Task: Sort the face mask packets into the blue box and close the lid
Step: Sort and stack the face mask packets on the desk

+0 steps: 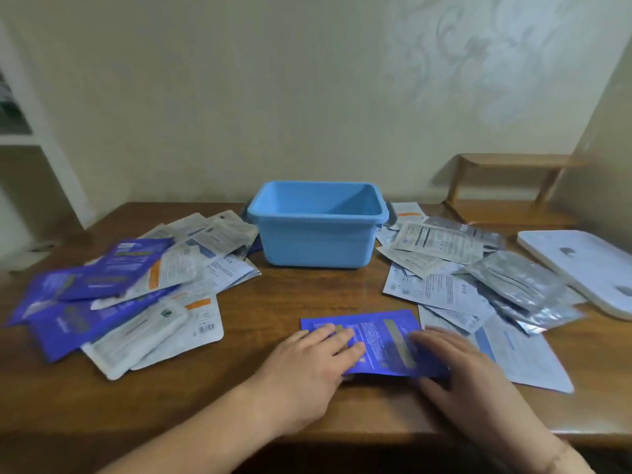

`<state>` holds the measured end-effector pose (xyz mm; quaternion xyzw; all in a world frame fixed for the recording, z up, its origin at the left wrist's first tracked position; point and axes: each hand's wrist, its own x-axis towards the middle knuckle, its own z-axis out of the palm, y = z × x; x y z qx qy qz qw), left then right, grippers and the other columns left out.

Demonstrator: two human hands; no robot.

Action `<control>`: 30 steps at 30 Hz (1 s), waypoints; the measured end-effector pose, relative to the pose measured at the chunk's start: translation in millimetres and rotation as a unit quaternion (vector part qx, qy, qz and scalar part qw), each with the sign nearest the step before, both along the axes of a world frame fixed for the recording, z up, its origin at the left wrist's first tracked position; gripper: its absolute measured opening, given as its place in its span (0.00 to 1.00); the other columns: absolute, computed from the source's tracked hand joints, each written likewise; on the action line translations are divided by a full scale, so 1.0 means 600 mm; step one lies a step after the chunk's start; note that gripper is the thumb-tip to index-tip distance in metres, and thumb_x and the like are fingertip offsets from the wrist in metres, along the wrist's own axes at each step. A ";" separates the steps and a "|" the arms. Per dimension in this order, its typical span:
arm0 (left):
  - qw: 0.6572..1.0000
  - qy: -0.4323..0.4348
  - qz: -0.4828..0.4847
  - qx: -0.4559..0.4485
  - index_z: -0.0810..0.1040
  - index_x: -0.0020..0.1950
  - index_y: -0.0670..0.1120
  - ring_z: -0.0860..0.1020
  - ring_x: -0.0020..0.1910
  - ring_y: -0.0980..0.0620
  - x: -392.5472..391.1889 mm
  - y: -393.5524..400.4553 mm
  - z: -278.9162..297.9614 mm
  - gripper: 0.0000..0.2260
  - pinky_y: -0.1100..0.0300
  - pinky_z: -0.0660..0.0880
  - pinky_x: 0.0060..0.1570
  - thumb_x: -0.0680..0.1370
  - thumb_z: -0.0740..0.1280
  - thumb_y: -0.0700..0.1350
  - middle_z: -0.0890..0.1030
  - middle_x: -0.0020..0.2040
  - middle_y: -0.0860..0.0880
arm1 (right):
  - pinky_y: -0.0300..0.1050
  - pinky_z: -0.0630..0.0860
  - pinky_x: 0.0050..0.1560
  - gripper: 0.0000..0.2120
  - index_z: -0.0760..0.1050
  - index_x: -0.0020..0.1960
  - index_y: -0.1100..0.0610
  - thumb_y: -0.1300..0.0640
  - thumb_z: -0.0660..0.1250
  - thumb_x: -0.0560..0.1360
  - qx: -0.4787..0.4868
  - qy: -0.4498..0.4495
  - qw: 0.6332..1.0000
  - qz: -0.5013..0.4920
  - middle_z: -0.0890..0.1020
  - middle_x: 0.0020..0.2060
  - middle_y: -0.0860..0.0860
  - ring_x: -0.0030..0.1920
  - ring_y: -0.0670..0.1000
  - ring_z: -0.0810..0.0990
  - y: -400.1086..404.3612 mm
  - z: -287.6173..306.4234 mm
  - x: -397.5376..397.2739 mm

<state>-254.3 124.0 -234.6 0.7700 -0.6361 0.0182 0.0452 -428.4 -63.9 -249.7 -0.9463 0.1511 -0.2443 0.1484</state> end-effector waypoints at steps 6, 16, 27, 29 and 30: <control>0.901 0.386 0.071 -0.187 0.76 0.64 0.62 0.72 0.65 0.68 0.006 0.065 0.041 0.13 0.70 0.67 0.64 0.83 0.58 0.49 0.78 0.61 0.67 | 0.24 0.66 0.59 0.22 0.80 0.52 0.37 0.60 0.79 0.66 0.204 -0.083 0.975 0.002 0.81 0.55 0.34 0.60 0.32 0.75 -0.002 0.036 0.019; 0.684 0.673 0.202 -0.194 0.77 0.62 0.46 0.84 0.52 0.47 0.027 0.094 0.070 0.11 0.57 0.80 0.38 0.83 0.60 0.44 0.85 0.53 0.46 | 0.41 0.76 0.27 0.03 0.76 0.44 0.62 0.63 0.68 0.76 0.526 -0.169 0.833 0.023 0.83 0.33 0.54 0.31 0.49 0.79 0.049 0.127 0.141; 0.748 0.608 0.183 -0.193 0.81 0.56 0.44 0.84 0.51 0.45 0.102 0.075 0.132 0.07 0.53 0.81 0.52 0.79 0.67 0.40 0.85 0.51 0.42 | 0.72 0.72 0.56 0.26 0.80 0.59 0.57 0.51 0.77 0.63 0.630 -0.014 0.766 0.129 0.82 0.56 0.62 0.55 0.66 0.81 0.036 0.106 0.130; 0.742 0.610 0.174 -0.219 0.80 0.58 0.46 0.84 0.50 0.46 0.092 0.059 0.131 0.09 0.55 0.81 0.51 0.78 0.68 0.38 0.85 0.51 0.42 | 0.68 0.76 0.53 0.30 0.80 0.58 0.60 0.53 0.81 0.58 0.663 -0.051 0.739 0.106 0.82 0.55 0.64 0.52 0.64 0.82 0.030 0.100 0.129; 0.743 0.604 0.174 -0.227 0.78 0.61 0.50 0.84 0.50 0.47 0.085 0.055 0.129 0.13 0.54 0.82 0.51 0.78 0.68 0.38 0.85 0.51 0.42 | 0.63 0.80 0.50 0.32 0.79 0.58 0.61 0.55 0.83 0.57 0.677 -0.080 0.728 0.076 0.83 0.53 0.64 0.49 0.63 0.83 0.023 0.096 0.129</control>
